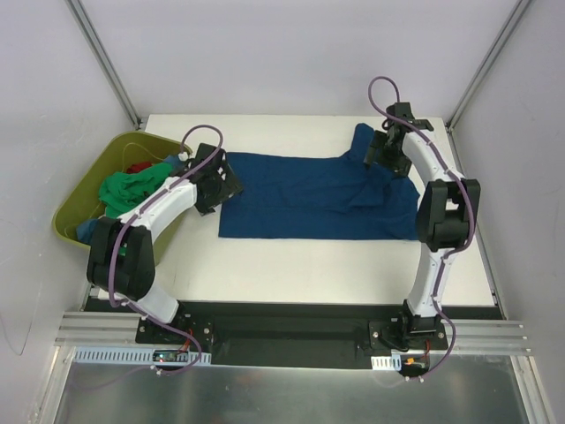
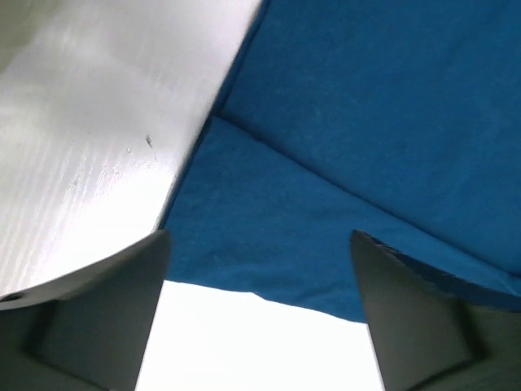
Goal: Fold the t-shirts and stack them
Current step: Fold the flattened tshirt in 1/3 of the way
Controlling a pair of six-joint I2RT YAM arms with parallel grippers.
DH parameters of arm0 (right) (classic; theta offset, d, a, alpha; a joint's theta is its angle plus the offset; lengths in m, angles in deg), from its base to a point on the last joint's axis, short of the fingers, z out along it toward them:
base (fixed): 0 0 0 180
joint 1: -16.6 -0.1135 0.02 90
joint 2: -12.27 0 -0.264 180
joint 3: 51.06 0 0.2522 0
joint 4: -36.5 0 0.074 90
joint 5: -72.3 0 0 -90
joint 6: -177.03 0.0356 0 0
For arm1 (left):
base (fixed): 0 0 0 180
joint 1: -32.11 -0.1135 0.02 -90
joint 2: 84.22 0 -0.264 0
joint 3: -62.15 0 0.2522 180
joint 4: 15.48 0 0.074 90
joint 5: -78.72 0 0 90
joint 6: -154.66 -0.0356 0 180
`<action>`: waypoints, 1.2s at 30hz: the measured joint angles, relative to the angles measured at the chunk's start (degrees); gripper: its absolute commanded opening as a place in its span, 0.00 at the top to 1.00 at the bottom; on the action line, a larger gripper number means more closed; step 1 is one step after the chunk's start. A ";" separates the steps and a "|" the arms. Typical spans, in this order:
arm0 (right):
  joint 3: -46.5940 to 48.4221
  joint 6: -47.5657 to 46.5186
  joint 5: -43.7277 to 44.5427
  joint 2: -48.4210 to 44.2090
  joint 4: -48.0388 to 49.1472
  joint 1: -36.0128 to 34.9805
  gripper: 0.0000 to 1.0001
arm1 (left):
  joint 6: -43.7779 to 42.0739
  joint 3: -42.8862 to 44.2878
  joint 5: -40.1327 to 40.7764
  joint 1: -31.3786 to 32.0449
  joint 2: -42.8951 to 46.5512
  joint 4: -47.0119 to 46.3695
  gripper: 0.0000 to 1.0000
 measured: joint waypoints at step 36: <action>-19.71 -2.40 -9.07 -2.97 8.59 3.17 0.90 | -0.79 -5.11 -6.12 8.13 0.28 -0.33 0.00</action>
